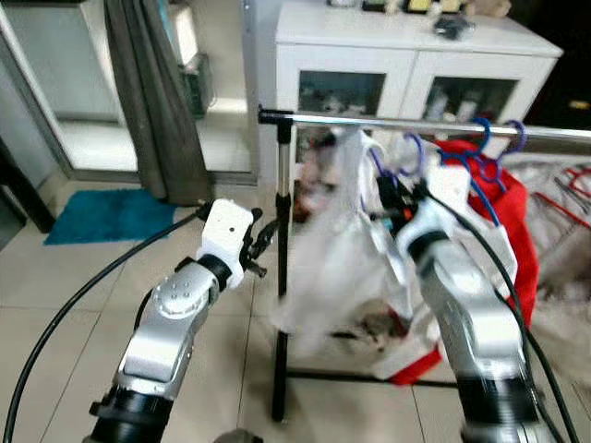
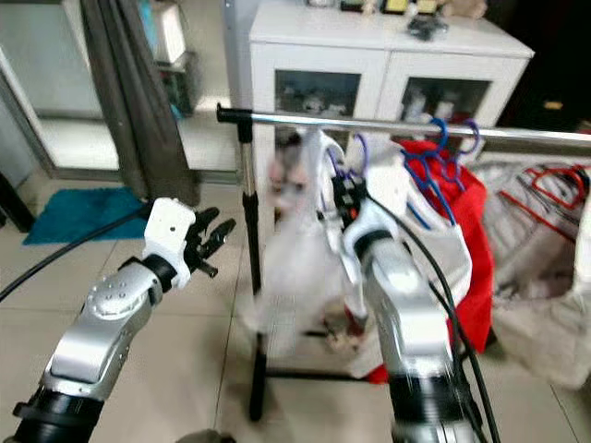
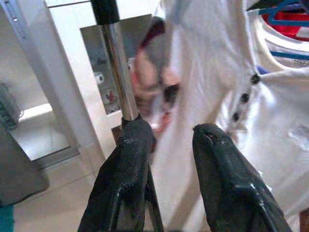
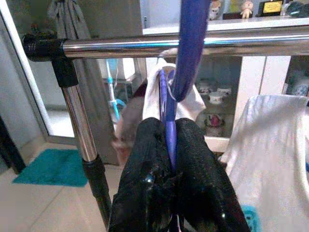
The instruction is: Hang hanger
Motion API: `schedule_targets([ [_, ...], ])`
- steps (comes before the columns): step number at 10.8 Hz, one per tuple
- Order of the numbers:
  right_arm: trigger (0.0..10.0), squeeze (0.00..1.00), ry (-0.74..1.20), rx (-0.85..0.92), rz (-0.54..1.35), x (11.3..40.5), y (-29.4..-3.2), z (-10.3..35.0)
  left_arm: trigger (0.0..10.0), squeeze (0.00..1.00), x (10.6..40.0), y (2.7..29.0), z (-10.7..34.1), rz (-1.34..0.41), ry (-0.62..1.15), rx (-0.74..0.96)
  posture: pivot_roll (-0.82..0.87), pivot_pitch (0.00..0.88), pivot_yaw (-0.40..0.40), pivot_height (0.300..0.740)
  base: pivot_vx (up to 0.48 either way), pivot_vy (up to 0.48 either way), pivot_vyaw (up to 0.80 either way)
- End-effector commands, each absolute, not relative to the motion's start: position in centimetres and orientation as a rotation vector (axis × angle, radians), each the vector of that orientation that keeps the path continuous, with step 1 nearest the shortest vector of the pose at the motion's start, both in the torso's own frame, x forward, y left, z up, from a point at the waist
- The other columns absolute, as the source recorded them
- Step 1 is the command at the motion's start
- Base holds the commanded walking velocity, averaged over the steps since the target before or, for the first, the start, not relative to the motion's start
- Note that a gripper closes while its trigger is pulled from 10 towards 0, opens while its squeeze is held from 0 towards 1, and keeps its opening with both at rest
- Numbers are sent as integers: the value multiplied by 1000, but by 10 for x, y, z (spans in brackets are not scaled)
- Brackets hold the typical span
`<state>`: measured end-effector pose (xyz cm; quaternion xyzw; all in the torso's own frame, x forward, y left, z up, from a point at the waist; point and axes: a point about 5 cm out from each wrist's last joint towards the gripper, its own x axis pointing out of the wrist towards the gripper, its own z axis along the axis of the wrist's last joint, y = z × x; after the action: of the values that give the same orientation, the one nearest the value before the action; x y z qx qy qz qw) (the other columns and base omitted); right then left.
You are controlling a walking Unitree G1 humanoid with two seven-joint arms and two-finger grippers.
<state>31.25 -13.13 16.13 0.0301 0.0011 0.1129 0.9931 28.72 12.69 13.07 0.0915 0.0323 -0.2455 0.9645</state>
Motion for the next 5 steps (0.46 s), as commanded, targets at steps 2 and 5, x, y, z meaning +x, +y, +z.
schedule_targets([
  [2, 10000, 0, 29, -9, 202, 330, -131, 172, 10000, 0, 289, 127, 136, -513, 53, 202, 3, 0, 5, 740, 0, 0, 0],
  [5, 10000, 0, 107, -71, 238, 357, -118, 172, 10000, 0, 289, 125, 135, -526, 62, 216, 6, 0, 5, 740, 0, 0, 0],
])
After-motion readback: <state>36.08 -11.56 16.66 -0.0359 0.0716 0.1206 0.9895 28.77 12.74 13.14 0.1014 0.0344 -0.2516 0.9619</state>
